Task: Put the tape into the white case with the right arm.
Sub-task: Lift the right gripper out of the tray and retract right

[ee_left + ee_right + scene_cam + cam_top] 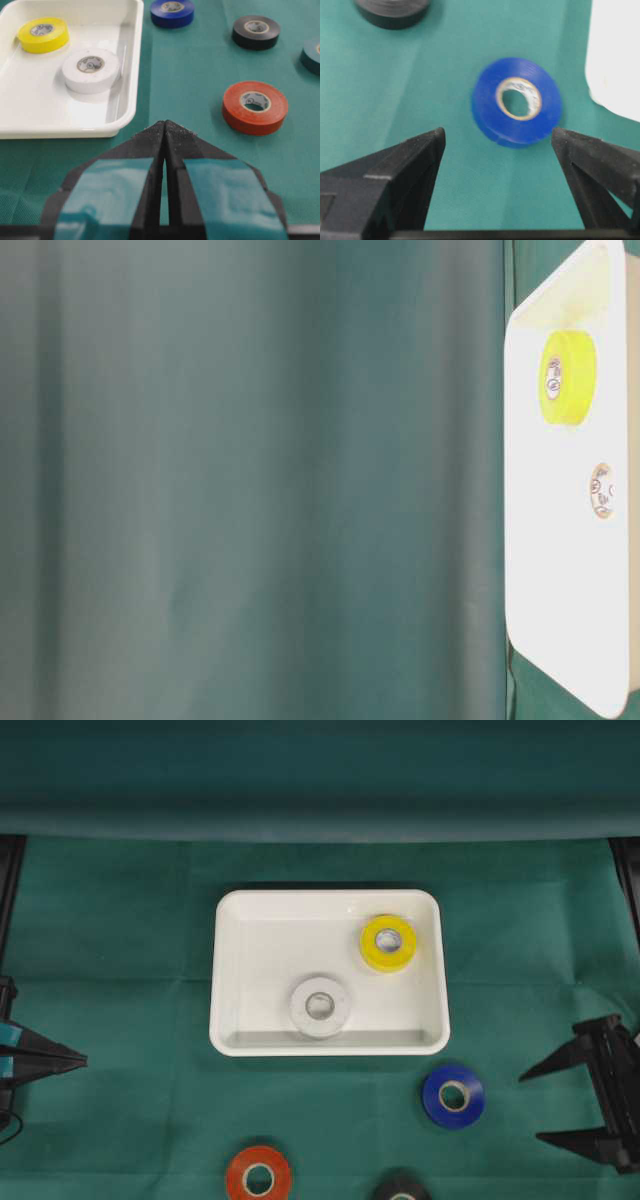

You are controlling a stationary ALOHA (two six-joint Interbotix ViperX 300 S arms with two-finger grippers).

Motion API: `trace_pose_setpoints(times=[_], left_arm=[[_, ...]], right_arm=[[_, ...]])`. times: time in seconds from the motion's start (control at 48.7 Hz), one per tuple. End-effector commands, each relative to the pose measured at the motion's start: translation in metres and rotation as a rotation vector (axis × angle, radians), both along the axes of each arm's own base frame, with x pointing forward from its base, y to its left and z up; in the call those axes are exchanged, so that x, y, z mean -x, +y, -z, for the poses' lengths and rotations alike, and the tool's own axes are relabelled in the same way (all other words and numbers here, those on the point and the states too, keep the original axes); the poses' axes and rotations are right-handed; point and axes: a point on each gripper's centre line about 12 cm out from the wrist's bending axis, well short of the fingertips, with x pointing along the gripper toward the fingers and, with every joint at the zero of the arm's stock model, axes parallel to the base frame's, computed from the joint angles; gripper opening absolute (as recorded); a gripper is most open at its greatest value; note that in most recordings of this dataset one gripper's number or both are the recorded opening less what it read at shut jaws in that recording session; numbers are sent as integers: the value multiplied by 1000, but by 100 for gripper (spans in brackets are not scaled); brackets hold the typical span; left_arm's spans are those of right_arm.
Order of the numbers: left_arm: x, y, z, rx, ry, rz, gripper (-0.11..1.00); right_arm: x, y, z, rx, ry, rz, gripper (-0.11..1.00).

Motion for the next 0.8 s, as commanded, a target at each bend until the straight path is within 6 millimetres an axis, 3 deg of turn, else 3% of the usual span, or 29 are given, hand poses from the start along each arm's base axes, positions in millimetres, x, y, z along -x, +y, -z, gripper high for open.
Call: trace_pose_setpoints(times=[0.0, 0.431, 0.78], left_arm=[[-1, 0, -4, 0, -11, -3, 0], [-1, 0, -5, -2, -12, -3, 0], [-1, 0, -4, -2, -9, -3, 0]], right_arm=[[-3, 3, -4, -5, -12, -13, 64], [-7, 4, -4, -1, -5, -18, 64], [-35, 14, -11, -10, 7, -46, 64]])
